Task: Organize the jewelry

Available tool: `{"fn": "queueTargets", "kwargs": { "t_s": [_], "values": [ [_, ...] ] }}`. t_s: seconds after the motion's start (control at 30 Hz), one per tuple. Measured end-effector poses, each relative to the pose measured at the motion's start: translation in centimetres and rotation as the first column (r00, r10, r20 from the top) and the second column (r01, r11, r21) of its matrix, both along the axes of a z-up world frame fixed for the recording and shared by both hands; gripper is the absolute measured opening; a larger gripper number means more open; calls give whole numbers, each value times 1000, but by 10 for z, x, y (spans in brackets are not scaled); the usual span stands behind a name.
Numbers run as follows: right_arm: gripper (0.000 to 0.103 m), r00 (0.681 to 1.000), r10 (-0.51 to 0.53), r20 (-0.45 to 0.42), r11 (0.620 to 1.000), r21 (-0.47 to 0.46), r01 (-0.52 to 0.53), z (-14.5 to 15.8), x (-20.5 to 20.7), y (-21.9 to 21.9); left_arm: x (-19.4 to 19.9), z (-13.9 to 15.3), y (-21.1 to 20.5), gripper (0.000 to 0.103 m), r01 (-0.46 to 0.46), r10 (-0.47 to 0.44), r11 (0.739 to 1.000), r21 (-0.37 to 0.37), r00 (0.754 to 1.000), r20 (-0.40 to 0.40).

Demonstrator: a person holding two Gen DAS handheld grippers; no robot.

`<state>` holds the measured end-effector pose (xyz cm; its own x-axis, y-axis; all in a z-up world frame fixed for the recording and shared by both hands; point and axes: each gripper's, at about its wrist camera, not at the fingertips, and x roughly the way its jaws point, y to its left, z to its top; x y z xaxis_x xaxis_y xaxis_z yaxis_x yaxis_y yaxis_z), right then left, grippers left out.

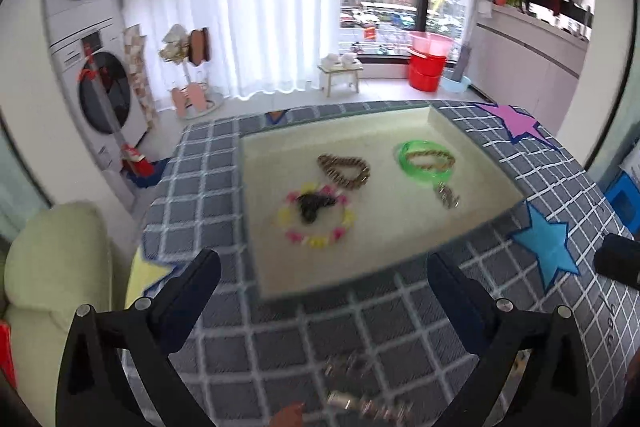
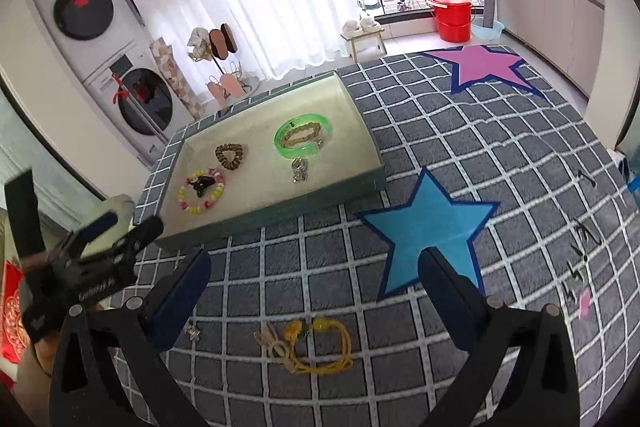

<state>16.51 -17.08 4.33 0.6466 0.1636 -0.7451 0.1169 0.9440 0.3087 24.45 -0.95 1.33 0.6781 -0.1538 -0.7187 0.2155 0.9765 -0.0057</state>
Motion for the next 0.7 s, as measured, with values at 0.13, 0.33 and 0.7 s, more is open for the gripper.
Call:
{"fn": "queueTargets", "kwargs": {
  "t_s": [0.13, 0.33, 0.7],
  "values": [
    [103, 998, 36, -53, 997, -65, -39, -5, -11, 9, -16, -12, 17, 103, -45, 45, 999, 2, 999, -22],
    [103, 991, 39, -125, 997, -61, -47, -28, -29, 12, -38, -38, 34, 103, -118, 111, 992, -48, 985, -132],
    [103, 983, -1, -181, 987, -157, -28, -49, -41, 7, -60, -62, 24, 103, -253, 231, 966, -57, 939, -254]
  ]
}}
